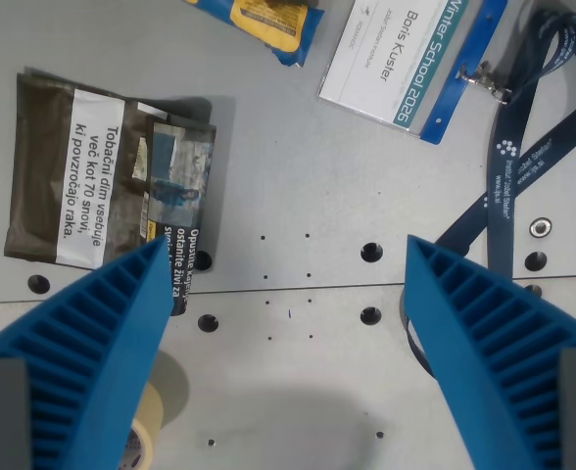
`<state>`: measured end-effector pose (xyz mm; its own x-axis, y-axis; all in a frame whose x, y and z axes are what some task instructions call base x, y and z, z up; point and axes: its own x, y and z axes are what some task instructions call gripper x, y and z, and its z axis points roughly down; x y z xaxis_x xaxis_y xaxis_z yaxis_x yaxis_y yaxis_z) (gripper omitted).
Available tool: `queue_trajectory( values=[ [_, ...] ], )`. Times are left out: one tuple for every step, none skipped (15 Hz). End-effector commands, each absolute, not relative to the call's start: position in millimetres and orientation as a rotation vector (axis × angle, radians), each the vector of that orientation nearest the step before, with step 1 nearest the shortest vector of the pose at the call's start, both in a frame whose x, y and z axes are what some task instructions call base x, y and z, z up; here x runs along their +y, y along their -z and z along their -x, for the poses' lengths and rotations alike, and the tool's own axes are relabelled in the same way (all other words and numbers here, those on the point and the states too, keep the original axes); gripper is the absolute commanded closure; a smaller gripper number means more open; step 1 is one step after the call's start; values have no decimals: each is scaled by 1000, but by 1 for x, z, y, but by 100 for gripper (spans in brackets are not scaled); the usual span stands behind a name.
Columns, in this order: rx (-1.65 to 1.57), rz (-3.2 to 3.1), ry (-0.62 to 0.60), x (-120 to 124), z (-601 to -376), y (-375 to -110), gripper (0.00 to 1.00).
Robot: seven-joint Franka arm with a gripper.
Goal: Move above the blue bag
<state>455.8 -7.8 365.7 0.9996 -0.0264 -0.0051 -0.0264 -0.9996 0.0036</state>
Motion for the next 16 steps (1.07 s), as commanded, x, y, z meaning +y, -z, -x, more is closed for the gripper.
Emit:
queue_trajectory(
  values=[
    [-42, -3138, 1, -8, -456, -367, 0],
    [-41, -3138, 1, -8, -456, -367, 0],
    [-40, -3138, 1, -8, -456, -367, 0],
    [-35, -3138, 1, -8, -456, -367, 0],
    [-27, -3138, 0, -8, -456, -367, 0],
    [-16, -3138, -1, -8, -456, -367, 0],
    [-2, -3138, -1, -7, -456, -366, 0],
    [17, -3138, -4, -7, -456, -366, 0],
    [40, -3137, -6, -7, -457, -365, 0],
    [67, -3136, -8, -7, -458, -363, 0],
    [100, -3135, -13, -6, -458, -362, 0],
    [136, -3133, -19, -5, -459, -360, 0],
    [169, -3131, -27, -5, -460, -357, 0],
    [208, -3128, -33, -4, -462, -355, 0],
    [251, -3125, -39, -3, -463, -352, 0],
    [295, -3120, -41, -2, -464, -349, 0]
  ],
)
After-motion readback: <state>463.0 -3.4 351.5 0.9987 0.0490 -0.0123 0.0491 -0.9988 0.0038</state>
